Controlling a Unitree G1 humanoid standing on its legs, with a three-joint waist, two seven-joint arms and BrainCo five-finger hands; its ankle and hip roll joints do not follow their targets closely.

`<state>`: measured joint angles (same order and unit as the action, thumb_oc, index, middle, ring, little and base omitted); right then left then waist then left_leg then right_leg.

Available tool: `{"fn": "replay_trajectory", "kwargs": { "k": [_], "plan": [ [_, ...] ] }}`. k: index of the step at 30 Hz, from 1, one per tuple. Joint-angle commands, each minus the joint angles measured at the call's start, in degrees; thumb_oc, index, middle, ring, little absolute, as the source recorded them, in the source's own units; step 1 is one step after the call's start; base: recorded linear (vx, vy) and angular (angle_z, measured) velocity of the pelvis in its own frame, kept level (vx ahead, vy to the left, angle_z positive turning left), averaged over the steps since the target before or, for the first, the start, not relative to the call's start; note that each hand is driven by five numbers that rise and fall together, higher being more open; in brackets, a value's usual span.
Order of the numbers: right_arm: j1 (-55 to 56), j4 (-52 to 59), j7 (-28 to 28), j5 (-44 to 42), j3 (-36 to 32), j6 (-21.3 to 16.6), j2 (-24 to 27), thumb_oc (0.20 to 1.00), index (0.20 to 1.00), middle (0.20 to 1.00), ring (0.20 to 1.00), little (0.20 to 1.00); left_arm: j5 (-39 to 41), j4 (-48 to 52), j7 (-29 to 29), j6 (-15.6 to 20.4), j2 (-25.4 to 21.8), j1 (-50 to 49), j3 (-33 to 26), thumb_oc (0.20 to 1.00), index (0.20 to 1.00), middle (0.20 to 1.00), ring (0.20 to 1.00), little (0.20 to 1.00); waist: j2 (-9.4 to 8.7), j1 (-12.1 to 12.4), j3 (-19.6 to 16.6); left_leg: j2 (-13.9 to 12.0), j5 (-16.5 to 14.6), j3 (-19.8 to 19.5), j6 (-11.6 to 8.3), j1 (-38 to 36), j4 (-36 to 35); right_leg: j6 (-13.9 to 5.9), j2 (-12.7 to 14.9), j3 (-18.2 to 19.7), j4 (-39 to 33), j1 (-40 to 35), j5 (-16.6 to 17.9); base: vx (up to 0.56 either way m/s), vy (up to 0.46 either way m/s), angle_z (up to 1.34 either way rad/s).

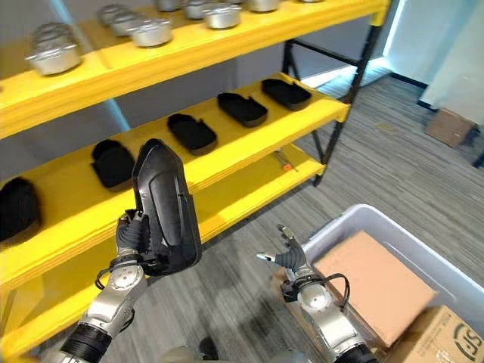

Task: Move parts from the plastic box to the shelf.

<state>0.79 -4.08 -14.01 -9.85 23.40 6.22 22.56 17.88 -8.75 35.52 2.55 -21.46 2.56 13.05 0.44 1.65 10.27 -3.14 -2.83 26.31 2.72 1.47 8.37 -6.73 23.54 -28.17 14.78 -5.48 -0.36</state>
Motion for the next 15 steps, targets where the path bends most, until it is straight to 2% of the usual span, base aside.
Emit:
{"fn": "replay_trajectory", "kwargs": {
  "k": [1,2,5,7,8,10,11,12,15],
  "plan": [
    [-2.6,4.1,-0.3,1.3,-0.2,-2.1,1.2,1.0,1.0,1.0,1.0,1.0,-3.2,5.8,-0.6,1.9,-1.8,0.9,-3.1,0.2,0.2,0.2,0.2,0.2,1.15,1.1,0.8,-7.0,1.0,-3.0,-5.76,-6.9,-3.0,-3.42,-5.1,-1.6,-3.4,0.9,-2.0,-0.18,0.367,0.6],
    [-2.6,4.2,-0.4,1.2,-0.2,-2.2,1.1,1.0,1.0,1.0,1.0,1.0,-3.3,5.9,-0.6,1.8,-1.9,0.9,-3.1,0.2,0.2,0.2,0.2,0.2,1.12,1.2,0.9,-6.8,1.0,-3.1,-5.67,-6.8,-3.1,-3.5,-4.9,-1.8,-3.4,0.8,-1.9,-0.13,0.264,0.32],
    [-3.0,5.7,-1.7,1.6,0.0,-1.2,0.5,1.0,1.0,1.0,1.0,1.0,-3.3,6.3,-1.3,1.1,-2.2,0.8,-3.9,0.2,0.2,0.2,0.2,0.2,0.91,3.0,1.2,-4.0,0.1,-4.0,-4.27,-6.1,-3.4,-4.43,-2.6,-3.2,-2.7,0.9,0.7,-0.13,0.278,0.39],
    [-3.1,6.3,-2.5,1.7,-0.1,-0.4,0.1,1.0,1.0,1.0,1.0,1.0,-3.6,6.2,-2.0,1.6,-2.1,0.5,-4.4,0.2,0.2,0.2,0.2,0.2,0.89,4.0,1.4,-2.1,-0.7,-4.3,-3.03,-6.1,-3.9,-5.04,-0.7,-3.9,-0.1,1.6,2.6,-0.09,0.296,0.3],
    [-3.2,6.4,-2.4,1.8,-0.2,-0.2,-0.2,1.0,1.0,1.0,1.0,1.0,-3.9,6.1,-2.0,1.6,-2.0,0.6,-4.6,0.2,0.2,0.2,0.2,0.2,0.92,4.1,1.5,-1.0,-1.1,-5.0,-2.27,-6.2,-4.5,-5.32,0.0,-2.9,2.1,2.4,3.3,-0.05,0.207,0.48],
    [-3.2,6.4,-2.4,1.8,-0.2,-0.2,-0.2,1.0,1.0,1.0,1.0,1.0,-3.9,6.1,-2.0,1.6,-2.0,0.6,-4.6,0.2,0.2,0.2,0.2,0.2,0.83,4.1,1.4,-0.9,-1.1,-4.9,-2.19,-6.2,-4.5,-5.4,0.2,-2.8,2.3,2.6,3.3,0.0,0.125,0.64],
    [-2.4,6.5,-2.8,0.9,-0.8,-1.2,0.0,1.0,1.0,1.0,1.0,1.0,-4.2,4.9,-2.9,1.5,-2.1,1.6,-4.4,0.2,0.2,0.2,0.2,0.2,0.58,2.2,1.3,0.6,-1.3,-7.3,-1.58,-6.2,-5.6,-4.34,-6.0,3.2,3.0,3.3,-1.1,-0.03,0.138,0.32],
    [-2.2,6.6,-2.8,0.7,-0.9,-1.4,0.1,1.0,1.0,1.0,1.0,1.0,-4.3,4.7,-3.0,1.7,-2.2,1.8,-4.2,0.2,0.2,0.2,0.2,0.2,0.49,1.6,1.4,0.5,-0.2,-6.9,-1.26,-5.6,-5.7,-3.09,-8.4,3.6,2.0,3.7,-1.4,-0.03,0.141,0.3],
    [-1.5,5.8,-1.4,0.9,-1.7,-3.4,0.4,1.0,1.0,1.0,1.0,1.0,-4.7,5.7,-2.8,1.6,-1.6,0.7,-4.0,0.2,0.2,0.2,0.2,0.2,-0.49,1.0,1.5,1.4,-0.1,-7.1,-2.2,-6.2,-6.4,-1.78,-14.0,4.6,-2.9,2.5,-2.8,0.03,0.032,0.96]
  ]
}}
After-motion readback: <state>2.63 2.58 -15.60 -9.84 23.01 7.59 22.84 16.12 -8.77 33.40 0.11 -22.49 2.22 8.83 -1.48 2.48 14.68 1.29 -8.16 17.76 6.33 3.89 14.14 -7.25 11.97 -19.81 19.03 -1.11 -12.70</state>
